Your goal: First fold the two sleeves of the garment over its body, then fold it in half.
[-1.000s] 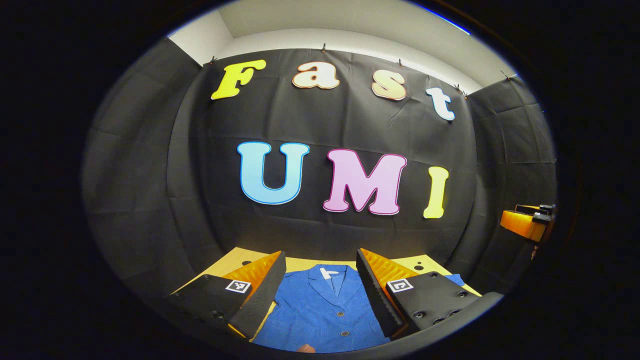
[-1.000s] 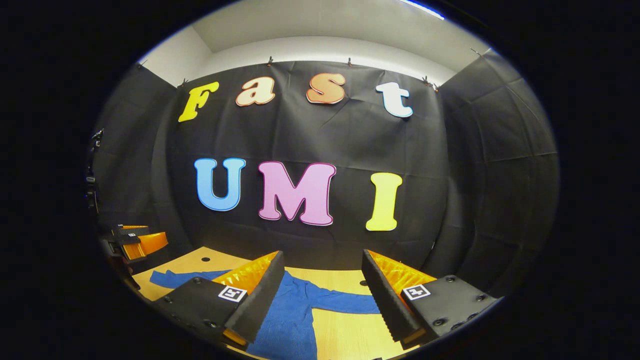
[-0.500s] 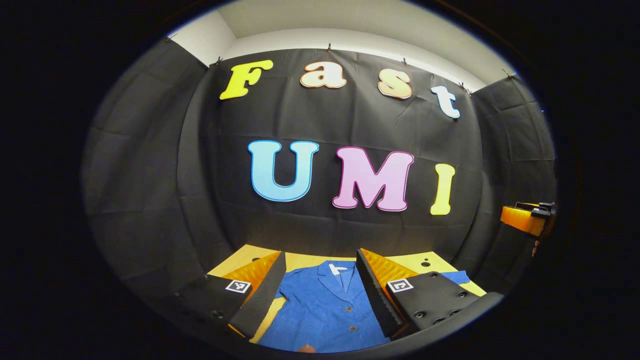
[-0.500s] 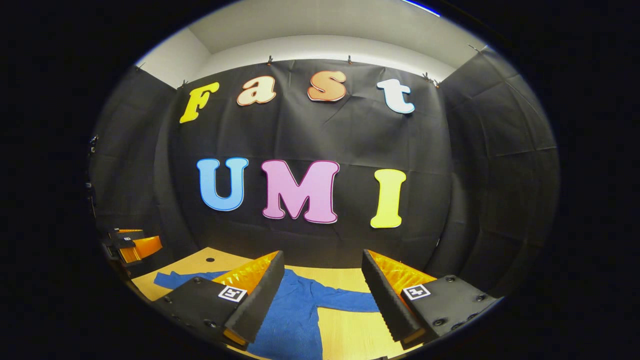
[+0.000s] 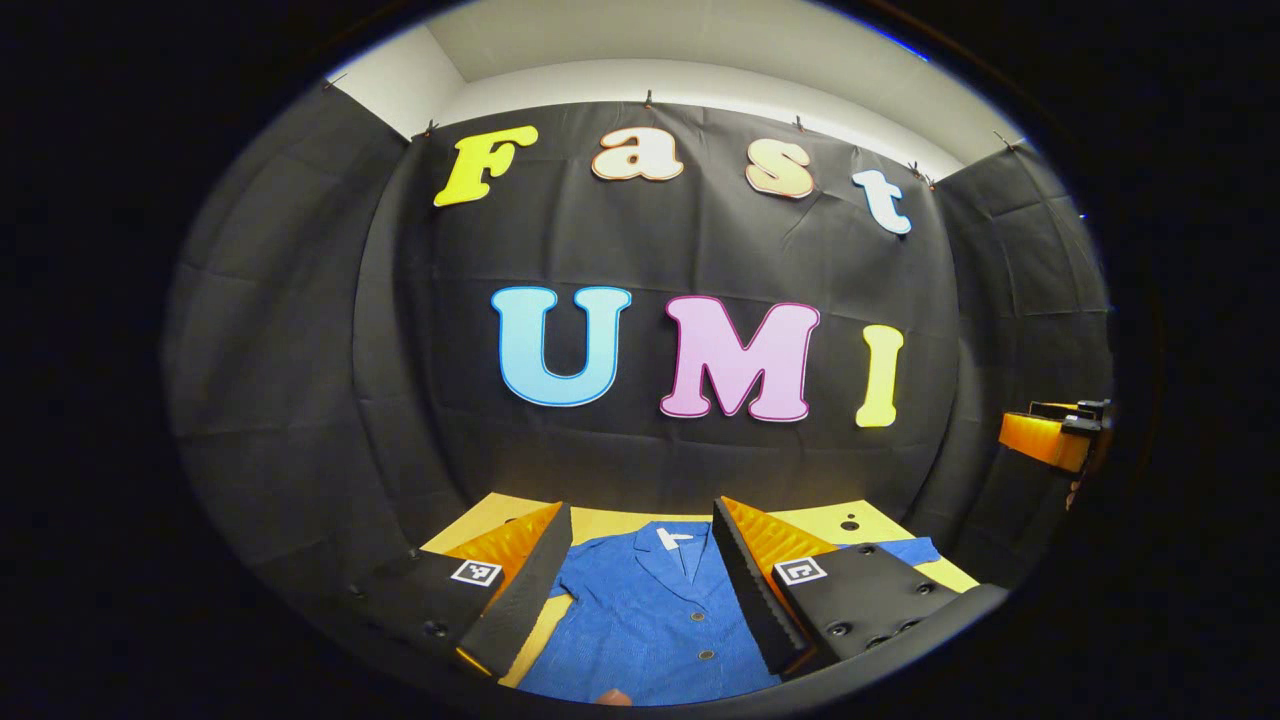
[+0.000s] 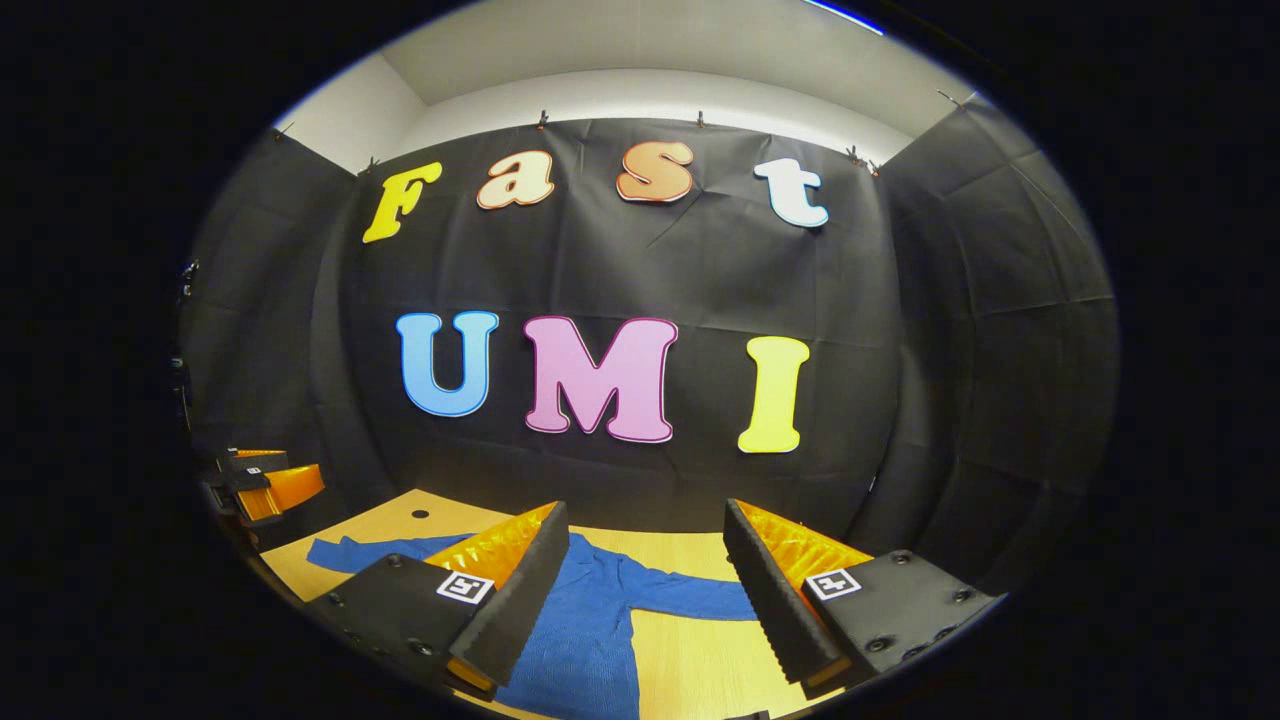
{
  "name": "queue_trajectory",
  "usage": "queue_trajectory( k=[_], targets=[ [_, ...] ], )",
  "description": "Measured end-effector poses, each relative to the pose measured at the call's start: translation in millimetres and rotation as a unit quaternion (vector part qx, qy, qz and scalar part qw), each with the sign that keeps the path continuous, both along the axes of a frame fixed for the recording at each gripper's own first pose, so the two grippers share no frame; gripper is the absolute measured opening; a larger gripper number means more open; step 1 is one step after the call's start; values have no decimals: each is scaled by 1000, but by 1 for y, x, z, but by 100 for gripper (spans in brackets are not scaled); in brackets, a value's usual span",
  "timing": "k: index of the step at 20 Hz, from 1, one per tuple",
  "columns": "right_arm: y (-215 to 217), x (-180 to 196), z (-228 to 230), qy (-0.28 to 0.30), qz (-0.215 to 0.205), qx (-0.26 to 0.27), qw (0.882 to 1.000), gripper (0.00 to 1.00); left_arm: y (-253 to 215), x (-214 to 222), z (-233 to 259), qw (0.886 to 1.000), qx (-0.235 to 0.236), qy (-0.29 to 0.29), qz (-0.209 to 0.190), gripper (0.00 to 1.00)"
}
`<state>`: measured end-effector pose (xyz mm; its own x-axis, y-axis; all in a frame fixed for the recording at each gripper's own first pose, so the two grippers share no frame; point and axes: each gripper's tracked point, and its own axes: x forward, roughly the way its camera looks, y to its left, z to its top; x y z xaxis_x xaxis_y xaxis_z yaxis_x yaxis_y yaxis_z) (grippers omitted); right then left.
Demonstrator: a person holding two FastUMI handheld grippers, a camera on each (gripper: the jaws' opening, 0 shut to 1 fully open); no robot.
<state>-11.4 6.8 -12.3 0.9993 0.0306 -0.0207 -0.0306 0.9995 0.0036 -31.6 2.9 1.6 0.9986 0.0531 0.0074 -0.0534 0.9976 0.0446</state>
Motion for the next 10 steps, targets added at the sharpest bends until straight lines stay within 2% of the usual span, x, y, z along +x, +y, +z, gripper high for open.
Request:
queue_trajectory(
  k=[6,7,9,10],
  targets=[
    [-8,-2,-4,6,-12,4,1000,92,2,-3,8,1000,8,-11,-1,80],
    [-8,-2,-3,4,-14,4,1000,97,2,-3,6,1000,8,-10,-1,80],
    [-9,-1,-2,3,-15,6,1000,97,2,-4,5,1000,10,-8,-3,80],
    [-10,-2,-3,4,-16,6,1000,92,2,-3,5,1000,10,-8,-3,81]
  ],
)
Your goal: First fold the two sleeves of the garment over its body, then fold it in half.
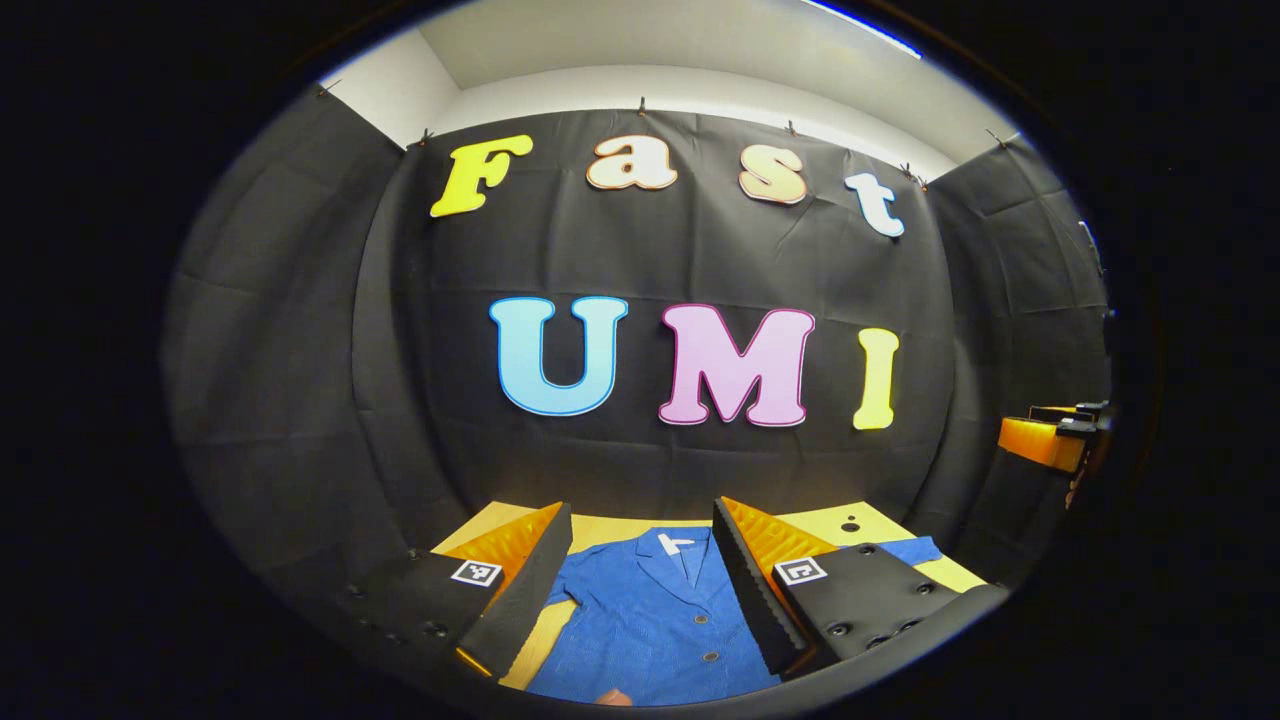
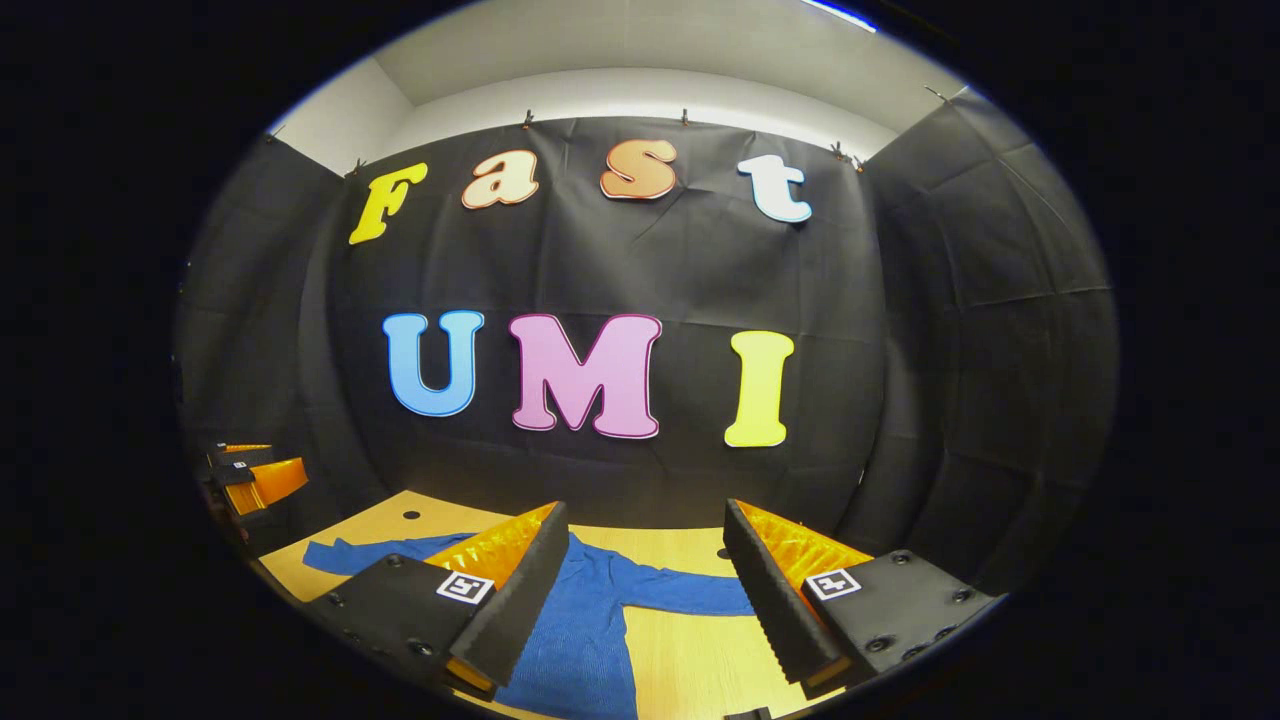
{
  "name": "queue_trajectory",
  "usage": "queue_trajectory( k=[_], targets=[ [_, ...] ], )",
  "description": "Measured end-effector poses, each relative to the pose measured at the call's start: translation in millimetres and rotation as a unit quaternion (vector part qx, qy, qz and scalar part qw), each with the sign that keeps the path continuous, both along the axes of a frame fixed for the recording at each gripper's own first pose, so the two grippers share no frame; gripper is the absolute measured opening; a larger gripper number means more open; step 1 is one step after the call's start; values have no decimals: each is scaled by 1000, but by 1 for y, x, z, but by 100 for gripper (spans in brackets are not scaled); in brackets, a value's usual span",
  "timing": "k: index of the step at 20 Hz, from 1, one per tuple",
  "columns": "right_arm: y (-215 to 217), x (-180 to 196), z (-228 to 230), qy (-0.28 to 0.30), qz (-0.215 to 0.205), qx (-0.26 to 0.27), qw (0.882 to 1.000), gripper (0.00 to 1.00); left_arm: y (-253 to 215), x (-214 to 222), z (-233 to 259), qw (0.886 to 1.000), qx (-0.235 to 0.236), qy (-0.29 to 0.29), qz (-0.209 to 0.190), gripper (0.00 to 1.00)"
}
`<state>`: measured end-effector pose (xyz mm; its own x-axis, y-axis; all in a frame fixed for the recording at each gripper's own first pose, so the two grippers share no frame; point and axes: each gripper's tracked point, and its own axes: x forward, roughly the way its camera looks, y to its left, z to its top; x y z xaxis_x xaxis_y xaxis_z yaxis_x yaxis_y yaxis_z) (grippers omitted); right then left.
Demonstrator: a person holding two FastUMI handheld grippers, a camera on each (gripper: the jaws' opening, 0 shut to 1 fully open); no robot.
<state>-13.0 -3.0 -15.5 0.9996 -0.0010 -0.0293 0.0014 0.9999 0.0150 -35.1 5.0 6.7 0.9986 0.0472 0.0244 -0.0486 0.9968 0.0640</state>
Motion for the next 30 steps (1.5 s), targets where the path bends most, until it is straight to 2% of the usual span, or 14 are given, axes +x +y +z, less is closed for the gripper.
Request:
queue_trajectory(
  k=[1,4,5,6,9,10,11,13,16,17,18,19,26,30],
  targets=[
    [-2,0,-2,1,-2,0,1000,97,1,0,0,1000,1,0,0,81],
    [-1,2,-2,4,-1,10,1000,97,3,0,0,1000,0,-1,1,82],
    [0,2,0,3,1,13,1000,92,4,0,-1,1000,-1,0,1,82],
    [0,2,1,1,1,14,1000,97,4,1,-2,1000,-3,1,0,82],
    [-3,7,3,-3,0,12,1000,97,3,4,-7,1000,-15,10,-3,82],
    [-4,7,4,-5,1,15,1000,92,4,5,-6,1000,-18,10,-3,82],
    [-6,8,5,-6,1,24,1000,100,5,6,-7,1000,-18,10,-2,82],
    [-15,10,5,-3,-8,38,999,92,6,7,-6,1000,-16,7,-2,83],
    [-39,10,2,-1,-32,34,999,91,-2,16,-9,1000,-19,7,-10,83],
    [-47,10,0,0,-38,26,999,100,-7,21,-13,1000,-23,12,-14,83],
    [-54,10,-4,1,-40,17,999,92,-13,25,-16,999,-27,17,-20,83],
    [-63,11,-7,2,-42,7,999,92,-19,30,-18,999,-32,20,-25,80],
    [-136,54,-38,41,-74,-14,996,92,-61,59,-8,999,-22,15,-46,81],
    [-176,107,-101,88,-73,-18,993,97,-70,78,-14,999,2,28,-25,83]
  ],
)
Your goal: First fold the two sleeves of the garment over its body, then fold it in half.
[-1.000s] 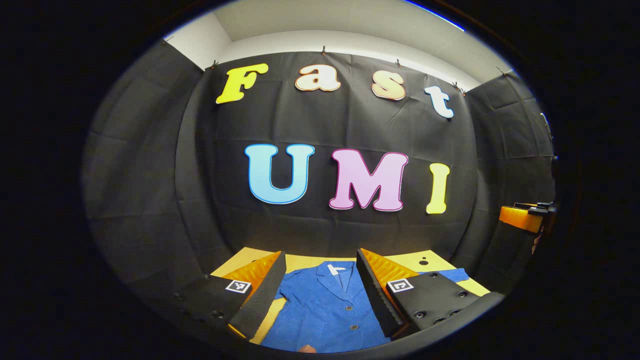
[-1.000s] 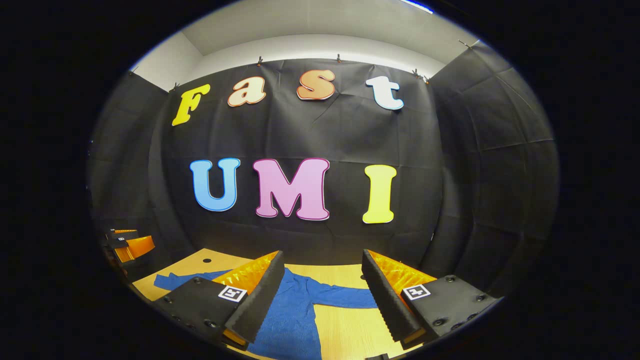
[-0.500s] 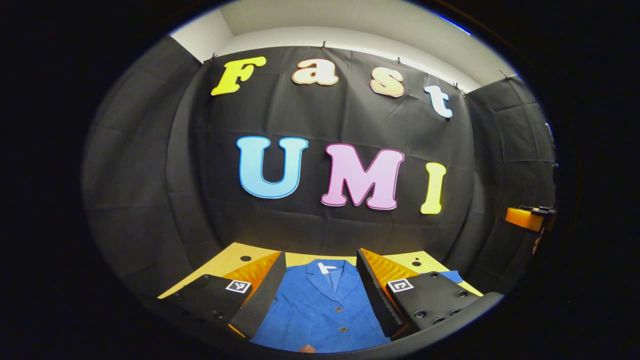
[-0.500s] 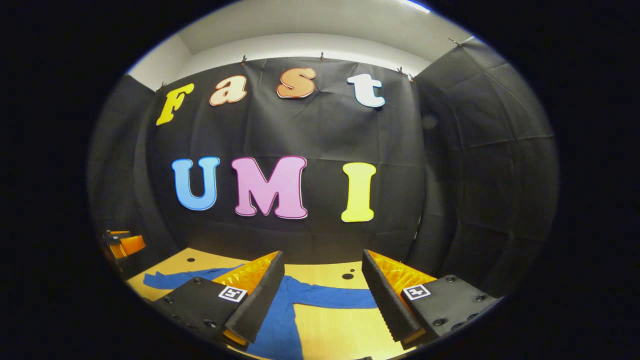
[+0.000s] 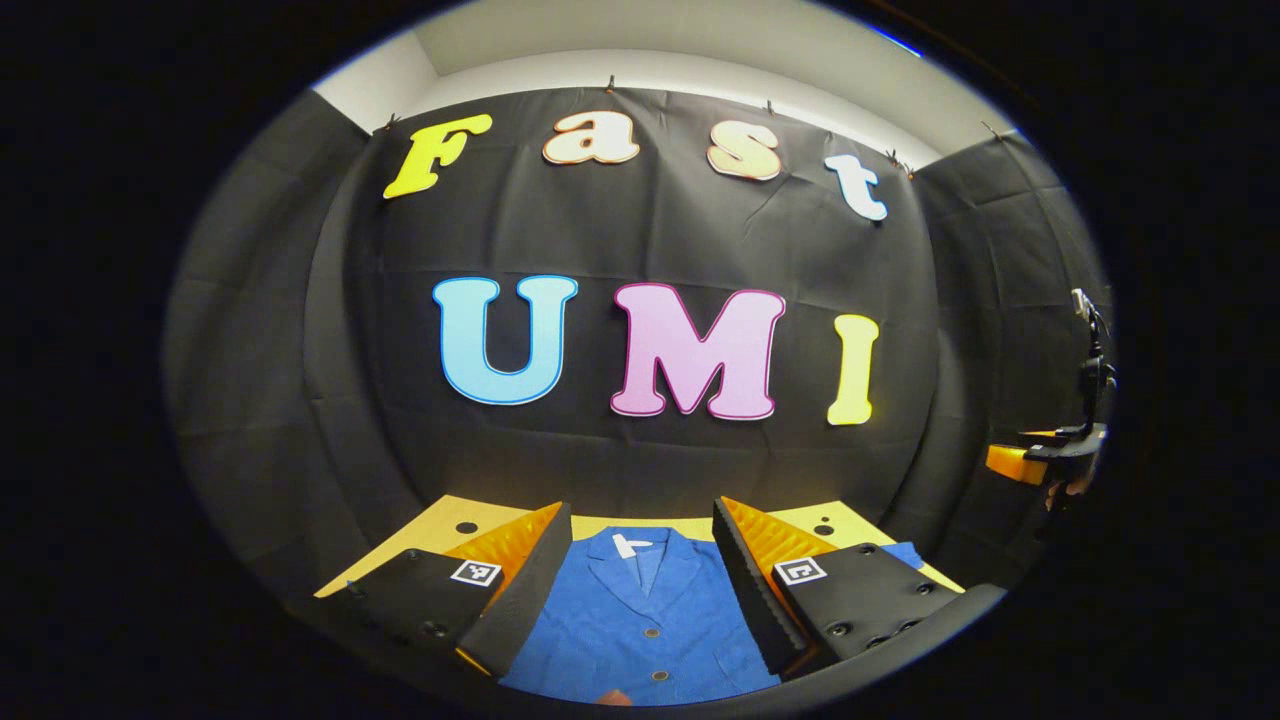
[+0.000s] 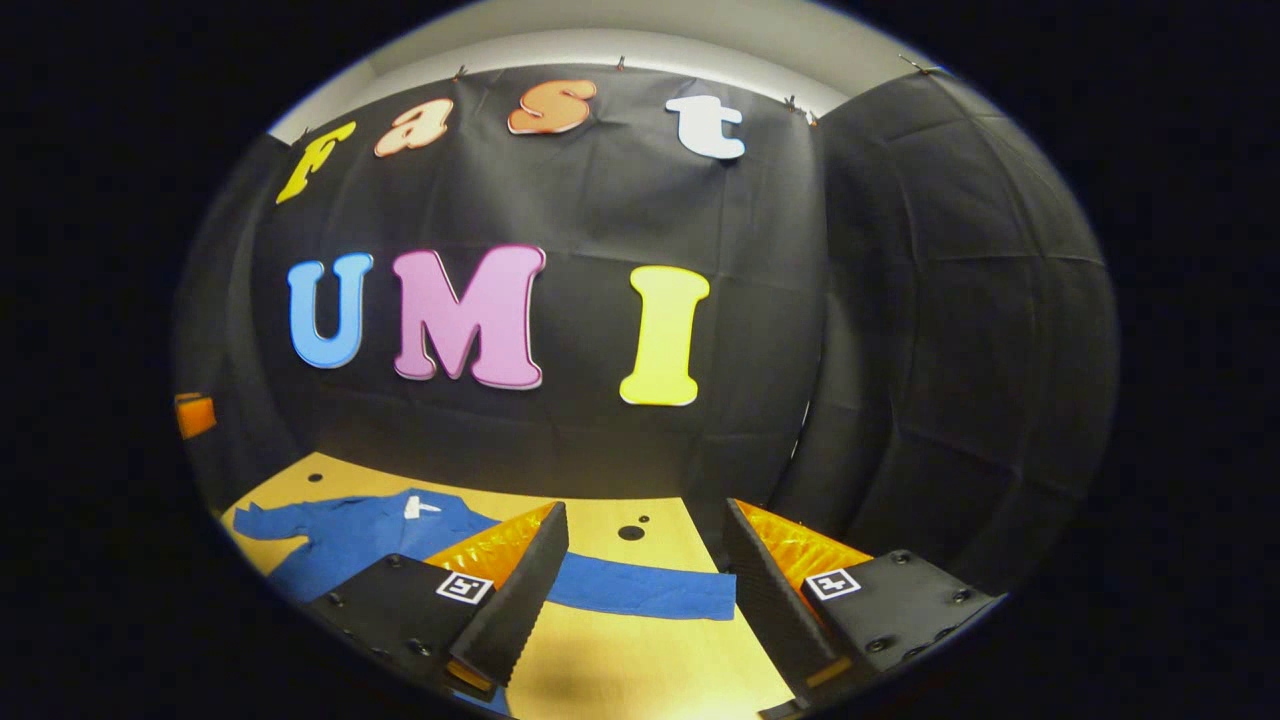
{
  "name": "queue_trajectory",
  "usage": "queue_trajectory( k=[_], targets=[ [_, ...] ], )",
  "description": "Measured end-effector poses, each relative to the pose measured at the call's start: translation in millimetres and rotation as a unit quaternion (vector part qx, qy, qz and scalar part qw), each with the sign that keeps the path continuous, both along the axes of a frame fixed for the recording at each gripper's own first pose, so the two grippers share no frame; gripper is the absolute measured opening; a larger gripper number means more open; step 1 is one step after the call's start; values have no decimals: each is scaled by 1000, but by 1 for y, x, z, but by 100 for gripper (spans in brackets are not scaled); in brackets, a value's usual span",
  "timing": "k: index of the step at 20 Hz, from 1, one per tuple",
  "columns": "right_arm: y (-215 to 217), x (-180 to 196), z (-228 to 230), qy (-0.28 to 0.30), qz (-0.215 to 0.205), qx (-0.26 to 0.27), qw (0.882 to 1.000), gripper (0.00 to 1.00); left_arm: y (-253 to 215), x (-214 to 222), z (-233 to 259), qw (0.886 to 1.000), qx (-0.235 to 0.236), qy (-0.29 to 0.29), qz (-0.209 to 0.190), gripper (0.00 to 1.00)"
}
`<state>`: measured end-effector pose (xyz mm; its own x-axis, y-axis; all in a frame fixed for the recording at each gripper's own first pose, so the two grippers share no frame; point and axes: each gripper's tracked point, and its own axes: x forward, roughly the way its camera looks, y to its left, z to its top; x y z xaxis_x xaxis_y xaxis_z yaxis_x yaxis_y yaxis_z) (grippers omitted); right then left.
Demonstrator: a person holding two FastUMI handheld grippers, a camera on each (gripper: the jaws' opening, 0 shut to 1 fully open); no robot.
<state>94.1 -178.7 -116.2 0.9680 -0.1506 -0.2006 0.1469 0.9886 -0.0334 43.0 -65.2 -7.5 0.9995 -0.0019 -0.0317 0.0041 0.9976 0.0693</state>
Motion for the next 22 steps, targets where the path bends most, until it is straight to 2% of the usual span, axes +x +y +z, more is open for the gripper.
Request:
queue_trajectory(
  k=[1,2,3,7,9,11,12,13,15,16,17,18,19,21,22],
  targets=[
    [-7,15,-21,14,6,11,1000,97,-3,6,1,1000,1,0,3,83],
    [-15,29,-48,34,11,29,999,93,-7,13,1,1000,2,1,6,81],
    [-25,40,-78,63,5,49,997,98,-11,21,-1,1000,1,4,9,81],
    [-88,75,-187,147,-52,92,984,98,-33,50,-7,1000,-5,20,24,81],
    [-117,81,-236,196,-74,100,973,98,-42,59,-11,999,-6,24,35,81],
    [-132,79,-283,256,-86,116,956,99,-53,67,-18,999,-2,36,38,81],
    [-134,84,-305,271,-90,131,949,95,-58,69,-19,999,-3,38,37,81],
    [-134,87,-320,282,-94,148,943,99,-63,72,-21,999,-5,40,35,81],
    [-133,84,-332,295,-103,177,933,99,-70,78,-24,998,-5,46,35,81],
    [-135,83,-340,302,-106,184,929,92,-73,82,-25,998,-1,49,37,81],
    [-134,81,-347,311,-108,186,926,99,-74,85,-26,998,3,51,38,81],
    [-139,91,-344,291,-113,180,933,99,-76,87,-25,998,6,50,40,81],
    [-140,94,-348,293,-116,185,931,93,-77,89,-24,998,8,48,40,81],
    [-148,92,-350,295,-138,183,928,98,-80,91,-24,998,7,47,38,81],
    [-153,88,-349,300,-154,175,925,93,-81,92,-26,998,6,50,37,81]
  ],
)
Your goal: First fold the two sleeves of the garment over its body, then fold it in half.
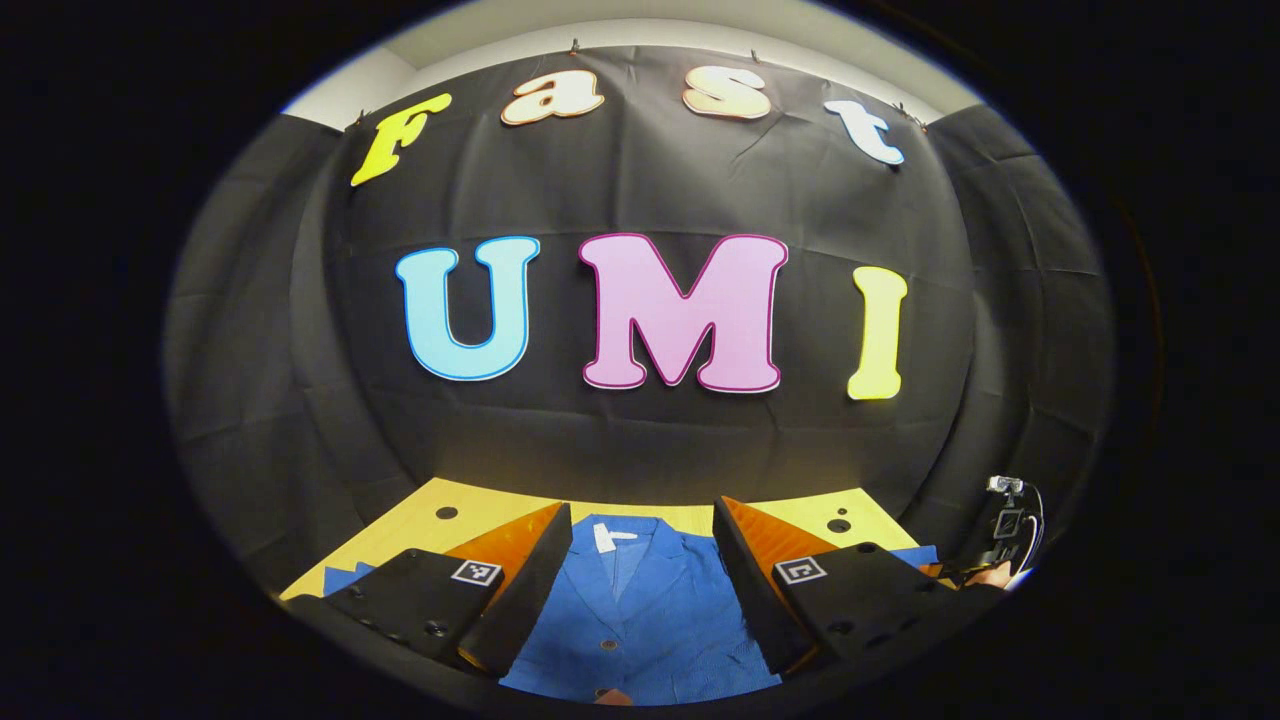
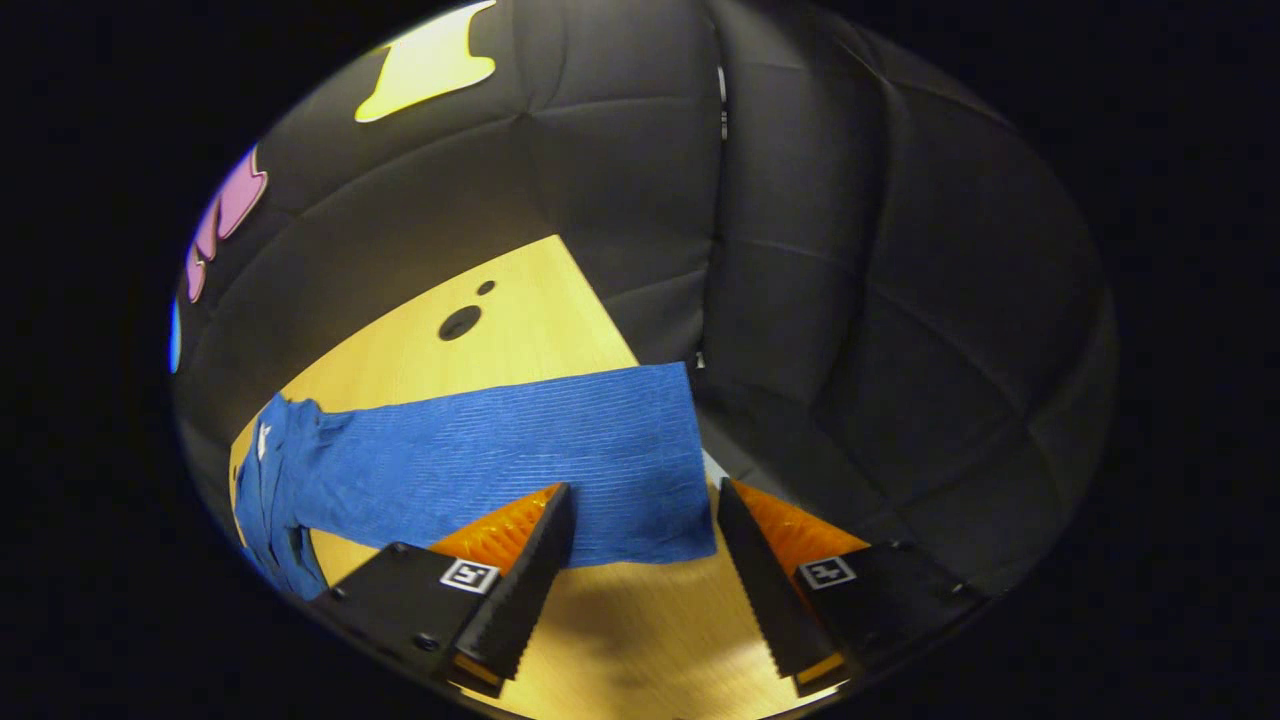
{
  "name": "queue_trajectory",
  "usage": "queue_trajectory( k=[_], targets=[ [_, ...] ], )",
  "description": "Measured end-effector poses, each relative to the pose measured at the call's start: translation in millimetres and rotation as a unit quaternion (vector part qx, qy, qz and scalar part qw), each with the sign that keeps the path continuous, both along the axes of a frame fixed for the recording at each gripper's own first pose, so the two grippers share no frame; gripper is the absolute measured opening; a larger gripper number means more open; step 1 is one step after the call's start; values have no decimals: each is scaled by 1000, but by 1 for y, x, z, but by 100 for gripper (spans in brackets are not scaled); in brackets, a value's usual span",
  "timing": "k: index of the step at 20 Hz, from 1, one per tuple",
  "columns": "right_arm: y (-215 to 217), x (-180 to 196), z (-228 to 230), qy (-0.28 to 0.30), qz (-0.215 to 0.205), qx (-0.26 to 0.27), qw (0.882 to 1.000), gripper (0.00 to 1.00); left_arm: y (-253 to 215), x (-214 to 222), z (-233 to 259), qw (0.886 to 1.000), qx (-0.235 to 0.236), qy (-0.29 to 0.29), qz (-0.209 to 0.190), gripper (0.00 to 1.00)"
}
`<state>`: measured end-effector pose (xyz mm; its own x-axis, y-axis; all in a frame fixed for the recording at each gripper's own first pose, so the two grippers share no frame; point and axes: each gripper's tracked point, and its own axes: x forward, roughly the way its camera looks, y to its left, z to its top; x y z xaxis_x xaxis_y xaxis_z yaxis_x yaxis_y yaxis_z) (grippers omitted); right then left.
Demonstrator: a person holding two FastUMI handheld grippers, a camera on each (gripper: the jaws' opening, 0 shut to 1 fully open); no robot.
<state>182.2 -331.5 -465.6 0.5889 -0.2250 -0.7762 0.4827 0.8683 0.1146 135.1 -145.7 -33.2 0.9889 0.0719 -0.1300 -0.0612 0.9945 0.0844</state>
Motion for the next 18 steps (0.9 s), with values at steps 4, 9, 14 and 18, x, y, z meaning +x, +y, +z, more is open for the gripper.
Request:
queue_trajectory(
  k=[4,9,14,18],
  targets=[
    [-5,0,-1,17,-31,1,999,29,2,-1,-7,1000,-10,11,-6,81],
    [3,3,-4,17,-38,13,999,2,15,-10,-3,1000,8,4,-7,82],
    [25,14,40,-38,-7,-12,999,1,37,-28,-3,1000,5,0,1,82],
    [52,20,110,-104,23,-74,992,1,60,-40,-4,1000,-12,-7,-4,81]
  ],
)
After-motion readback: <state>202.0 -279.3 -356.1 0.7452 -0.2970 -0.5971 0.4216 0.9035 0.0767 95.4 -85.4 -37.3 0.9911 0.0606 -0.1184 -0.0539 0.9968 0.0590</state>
